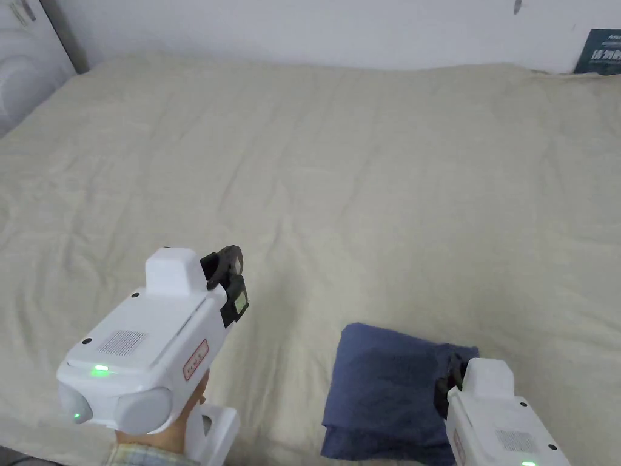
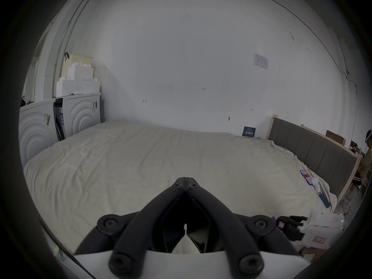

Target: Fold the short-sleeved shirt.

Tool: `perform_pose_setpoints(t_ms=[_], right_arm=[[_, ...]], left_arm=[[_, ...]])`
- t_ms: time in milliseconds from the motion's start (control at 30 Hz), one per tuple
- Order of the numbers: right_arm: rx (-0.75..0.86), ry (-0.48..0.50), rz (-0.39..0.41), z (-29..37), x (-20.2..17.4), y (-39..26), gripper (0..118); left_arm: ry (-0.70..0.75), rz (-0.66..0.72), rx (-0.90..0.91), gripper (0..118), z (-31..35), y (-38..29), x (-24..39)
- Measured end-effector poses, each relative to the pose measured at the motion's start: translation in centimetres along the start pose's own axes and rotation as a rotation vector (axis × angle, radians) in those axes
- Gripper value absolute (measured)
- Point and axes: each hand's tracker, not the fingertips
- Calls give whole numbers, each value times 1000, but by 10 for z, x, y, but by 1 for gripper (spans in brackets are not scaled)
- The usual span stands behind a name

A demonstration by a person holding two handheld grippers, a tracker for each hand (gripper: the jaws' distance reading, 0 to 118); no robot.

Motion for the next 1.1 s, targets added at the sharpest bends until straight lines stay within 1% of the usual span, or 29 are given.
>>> perform_pose_setpoints(t_ms=[100,133,167,200,267,300,333,367,433,467,500,533,700,767,800,867,933,1000,1033,1100], right_arm=[[-50,-20,9,-7,-1,-19,0],[-72,-21,-9,-11,1,-27,0],[-78,-16,-45,-13,5,-35,0],[-36,-11,-85,-11,8,-41,0],[9,6,-56,-9,9,-44,0],[-7,-1,-17,-11,7,-43,0],[1,-4,30,-10,5,-43,0],[-4,-6,37,-10,5,-43,0],[-1,0,22,-11,8,-44,0],[-2,3,18,-10,7,-44,0],[-4,4,18,-11,7,-43,0],[-6,5,19,-11,7,-43,0],[-15,10,24,-10,8,-40,0],[-17,15,19,-9,9,-40,0],[-18,16,19,-9,9,-40,0],[-21,20,19,-9,9,-39,0],[-28,26,17,-9,11,-38,0],[-32,33,15,-9,12,-37,0],[-34,38,13,-9,13,-36,0],[-37,48,13,-9,15,-35,0]], left_arm=[[-22,3,-50,0,-3,-10,0],[-46,11,-79,0,-5,-12,0],[-65,25,-105,0,-8,-15,0],[-86,40,-141,0,-12,-17,1],[-139,79,-217,0,-21,-23,3],[-167,96,-279,5,-28,-27,4],[-180,110,-330,12,-36,-33,6],[-205,122,-383,21,-43,-38,8],[-249,170,-494,63,-60,-52,13],[-276,183,-540,78,-66,-59,15],[-300,193,-583,93,-74,-67,18],[-324,200,-622,98,-82,-75,21],[-398,196,-779,98,-116,-104,39],[-419,172,-817,97,-127,-111,48],[-427,167,-825,91,-133,-116,51],[-433,157,-871,73,-144,-125,55],[-451,155,-876,65,-149,-126,57],[-466,156,-879,63,-149,-122,56],[-470,162,-887,56,-151,-122,54],[-471,185,-904,46,-153,-123,48]])
